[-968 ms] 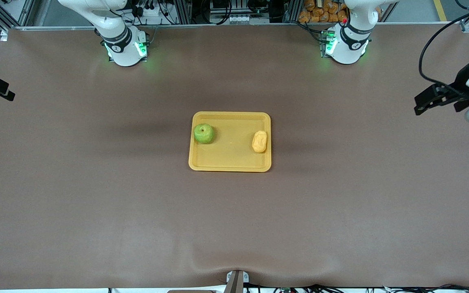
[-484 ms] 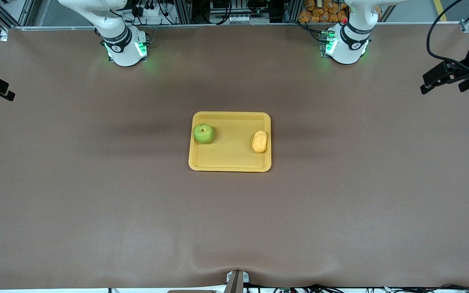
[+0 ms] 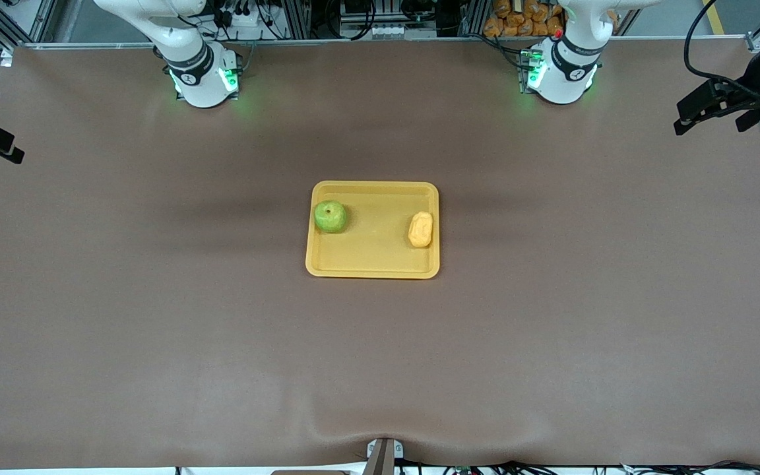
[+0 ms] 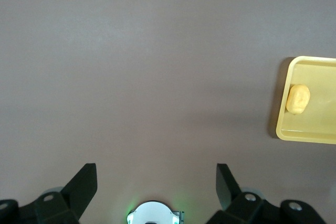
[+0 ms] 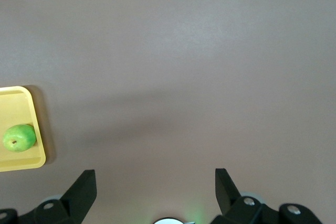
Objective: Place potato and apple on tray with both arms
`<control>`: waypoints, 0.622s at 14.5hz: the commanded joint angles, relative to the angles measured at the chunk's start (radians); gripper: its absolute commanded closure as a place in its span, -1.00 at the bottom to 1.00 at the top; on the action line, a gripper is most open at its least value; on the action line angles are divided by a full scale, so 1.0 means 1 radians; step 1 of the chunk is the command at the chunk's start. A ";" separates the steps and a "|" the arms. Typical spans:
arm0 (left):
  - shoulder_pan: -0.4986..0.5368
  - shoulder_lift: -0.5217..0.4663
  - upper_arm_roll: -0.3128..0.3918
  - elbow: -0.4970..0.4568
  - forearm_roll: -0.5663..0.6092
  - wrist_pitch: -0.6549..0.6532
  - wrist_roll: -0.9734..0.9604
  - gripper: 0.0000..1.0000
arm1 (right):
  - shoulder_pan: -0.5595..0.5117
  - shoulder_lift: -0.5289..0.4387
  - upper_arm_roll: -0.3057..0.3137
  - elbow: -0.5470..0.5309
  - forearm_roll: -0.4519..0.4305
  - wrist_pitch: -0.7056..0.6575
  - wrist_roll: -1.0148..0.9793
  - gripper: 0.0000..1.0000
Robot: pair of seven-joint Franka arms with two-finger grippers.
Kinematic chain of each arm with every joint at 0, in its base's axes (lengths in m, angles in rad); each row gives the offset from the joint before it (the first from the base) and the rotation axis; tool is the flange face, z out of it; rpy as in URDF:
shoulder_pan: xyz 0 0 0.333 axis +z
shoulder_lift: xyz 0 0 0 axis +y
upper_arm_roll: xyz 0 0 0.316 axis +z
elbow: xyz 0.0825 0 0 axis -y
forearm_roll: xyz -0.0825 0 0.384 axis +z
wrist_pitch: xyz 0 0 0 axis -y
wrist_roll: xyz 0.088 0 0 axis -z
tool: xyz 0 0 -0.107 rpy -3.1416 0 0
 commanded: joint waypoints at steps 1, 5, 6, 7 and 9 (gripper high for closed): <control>-0.002 0.013 0.003 0.025 0.003 -0.025 -0.001 -1.00 | -0.016 -0.001 0.013 0.012 -0.018 -0.011 -0.007 -1.00; -0.001 0.012 0.003 0.025 0.003 -0.031 -0.003 -1.00 | -0.016 -0.001 0.013 0.012 -0.018 -0.011 -0.007 -1.00; 0.001 0.012 0.003 0.025 0.003 -0.033 -0.003 -1.00 | -0.016 -0.001 0.013 0.012 -0.018 -0.011 -0.007 -1.00; 0.005 0.012 0.003 0.025 0.003 -0.037 -0.001 -1.00 | -0.016 -0.001 0.013 0.012 -0.018 -0.011 -0.007 -1.00; 0.009 0.012 0.003 0.027 0.003 -0.039 -0.001 -1.00 | -0.016 -0.001 0.012 0.012 -0.018 -0.011 -0.007 -1.00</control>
